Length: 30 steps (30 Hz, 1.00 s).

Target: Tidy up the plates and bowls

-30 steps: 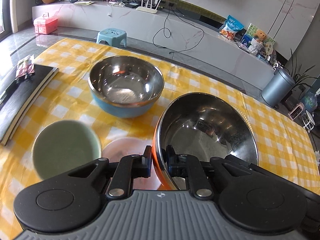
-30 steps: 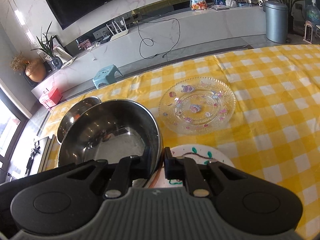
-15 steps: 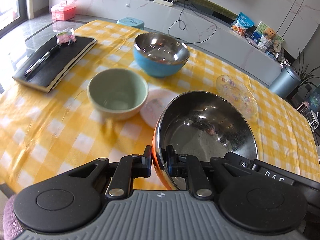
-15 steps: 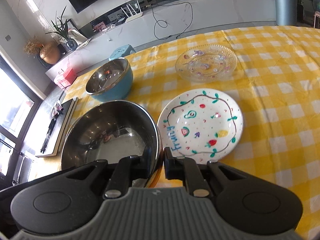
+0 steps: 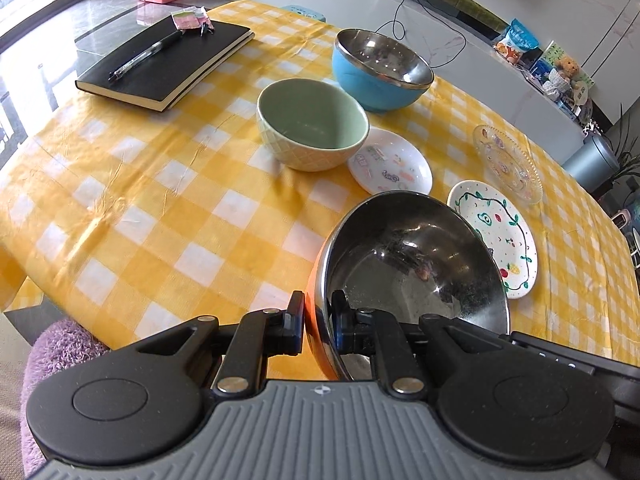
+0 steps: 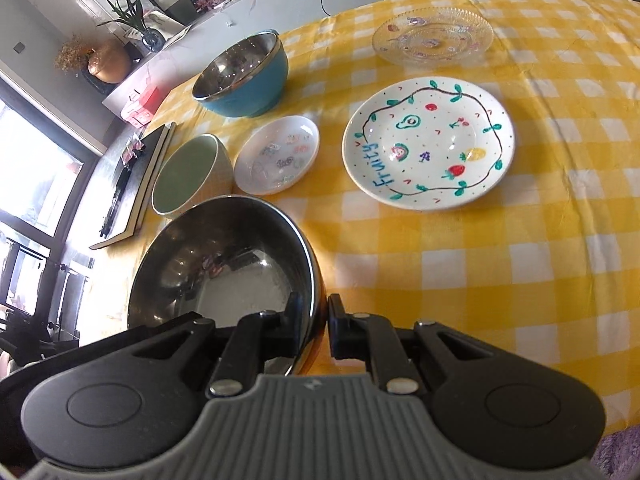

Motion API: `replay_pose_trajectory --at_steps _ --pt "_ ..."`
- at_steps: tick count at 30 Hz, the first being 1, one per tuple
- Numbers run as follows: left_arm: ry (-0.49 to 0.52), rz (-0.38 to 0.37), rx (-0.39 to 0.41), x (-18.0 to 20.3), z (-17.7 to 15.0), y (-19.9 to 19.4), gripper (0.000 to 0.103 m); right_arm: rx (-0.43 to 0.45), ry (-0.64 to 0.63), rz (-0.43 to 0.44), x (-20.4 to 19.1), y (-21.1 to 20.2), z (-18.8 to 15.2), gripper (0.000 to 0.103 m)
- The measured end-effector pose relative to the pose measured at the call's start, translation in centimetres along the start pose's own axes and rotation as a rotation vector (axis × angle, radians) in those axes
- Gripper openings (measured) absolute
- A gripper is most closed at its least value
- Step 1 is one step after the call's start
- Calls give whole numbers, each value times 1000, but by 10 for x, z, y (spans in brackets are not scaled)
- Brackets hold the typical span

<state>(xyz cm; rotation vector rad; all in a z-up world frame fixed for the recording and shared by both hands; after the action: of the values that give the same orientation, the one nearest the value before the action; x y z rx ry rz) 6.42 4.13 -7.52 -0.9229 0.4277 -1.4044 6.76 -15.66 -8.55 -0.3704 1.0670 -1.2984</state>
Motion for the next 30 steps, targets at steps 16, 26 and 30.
replay_pose_trajectory --at_steps 16,26,30 --pt "-27 -8 -21 -7 -9 13 12 3 -24 -57 3 4 -5 12" --pt "-21 3 1 -7 -6 17 12 17 -4 -42 5 9 -3 12" --pt "-17 2 -6 -5 -5 17 14 17 -8 -29 4 9 -4 17"
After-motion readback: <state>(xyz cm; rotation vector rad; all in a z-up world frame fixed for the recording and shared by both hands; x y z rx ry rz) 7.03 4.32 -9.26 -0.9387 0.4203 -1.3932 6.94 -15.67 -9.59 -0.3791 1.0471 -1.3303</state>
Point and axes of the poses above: each gripper's, at about its wrist camera, not at the fingertips, and y roughly the way its jaws point, x to its right, z to its top, the point moved 2 cm from there along y, roughly the way its jaws point, and after that the axes turned 10 degrees about x, right-handed, at the moved point
